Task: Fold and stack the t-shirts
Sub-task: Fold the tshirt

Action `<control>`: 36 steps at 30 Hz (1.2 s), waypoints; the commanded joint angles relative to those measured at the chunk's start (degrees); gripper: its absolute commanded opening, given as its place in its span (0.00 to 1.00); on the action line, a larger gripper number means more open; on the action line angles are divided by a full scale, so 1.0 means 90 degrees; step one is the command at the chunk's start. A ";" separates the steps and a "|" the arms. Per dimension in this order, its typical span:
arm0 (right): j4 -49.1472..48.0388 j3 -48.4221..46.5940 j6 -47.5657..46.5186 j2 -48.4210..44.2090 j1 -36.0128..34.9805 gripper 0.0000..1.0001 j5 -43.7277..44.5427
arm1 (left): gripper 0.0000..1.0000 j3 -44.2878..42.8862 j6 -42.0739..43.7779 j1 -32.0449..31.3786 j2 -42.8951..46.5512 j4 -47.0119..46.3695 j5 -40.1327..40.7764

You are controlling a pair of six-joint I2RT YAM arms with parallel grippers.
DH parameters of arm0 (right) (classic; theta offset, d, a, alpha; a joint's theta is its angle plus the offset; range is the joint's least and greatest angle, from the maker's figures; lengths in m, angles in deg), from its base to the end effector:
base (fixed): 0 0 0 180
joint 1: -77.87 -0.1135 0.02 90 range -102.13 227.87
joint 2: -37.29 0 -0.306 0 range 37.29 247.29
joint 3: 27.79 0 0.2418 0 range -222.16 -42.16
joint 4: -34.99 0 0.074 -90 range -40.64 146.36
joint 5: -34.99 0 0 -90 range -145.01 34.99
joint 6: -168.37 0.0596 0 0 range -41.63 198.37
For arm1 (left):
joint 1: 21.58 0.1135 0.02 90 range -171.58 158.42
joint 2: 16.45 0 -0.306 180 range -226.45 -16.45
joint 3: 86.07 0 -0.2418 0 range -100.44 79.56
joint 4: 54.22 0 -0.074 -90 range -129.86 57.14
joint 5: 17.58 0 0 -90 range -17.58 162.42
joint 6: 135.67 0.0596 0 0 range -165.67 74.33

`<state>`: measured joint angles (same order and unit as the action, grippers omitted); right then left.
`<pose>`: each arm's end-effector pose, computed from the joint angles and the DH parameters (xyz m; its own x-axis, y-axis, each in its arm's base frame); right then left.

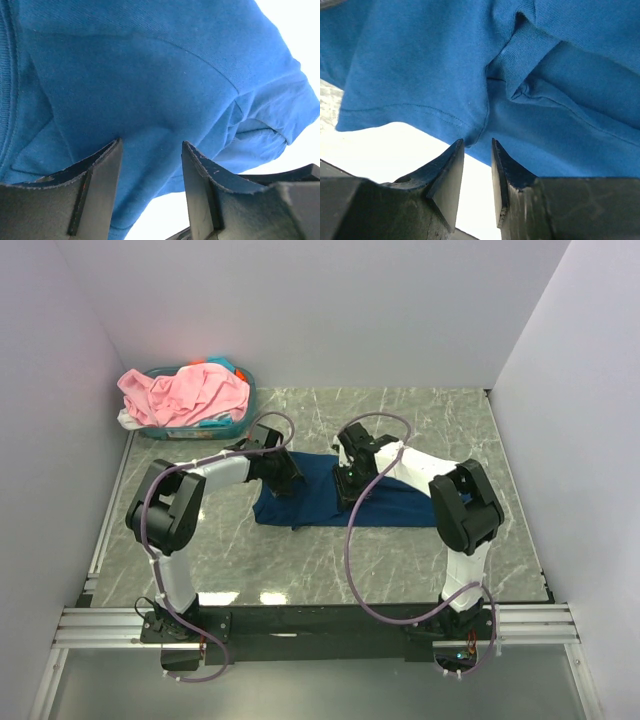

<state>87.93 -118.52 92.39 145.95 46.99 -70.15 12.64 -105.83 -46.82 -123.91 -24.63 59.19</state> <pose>0.3276 0.2141 0.2047 -0.9245 -0.2804 -0.2582 -0.3555 0.8786 0.3188 0.3588 -0.1842 0.1896 -0.8332 -0.5408 -0.1159 -0.3841 0.7166 -0.5822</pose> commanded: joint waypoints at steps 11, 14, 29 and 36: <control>-0.0125 0.0144 -0.0103 0.0319 -0.0027 0.36 -0.0252 | 0.56 -0.0016 0.0142 0.0089 -0.0101 -0.0012 0.0025; -0.0135 0.0115 -0.0103 0.0368 -0.0017 0.26 -0.0252 | 0.56 0.0003 0.0171 0.0099 -0.0120 0.0008 0.0064; -0.0125 0.0427 0.0004 -0.0130 0.0451 0.00 -0.0349 | 0.57 -0.0045 0.0405 0.0157 -0.0306 0.0261 0.0250; -0.0037 0.0428 -0.0044 -0.0043 0.0598 0.00 -0.0506 | 0.57 -0.0094 0.0503 0.0167 -0.0345 0.0310 0.0289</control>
<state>86.51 -114.78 92.41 147.32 51.93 -74.19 12.34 -103.84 -45.72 -125.11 -24.22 59.16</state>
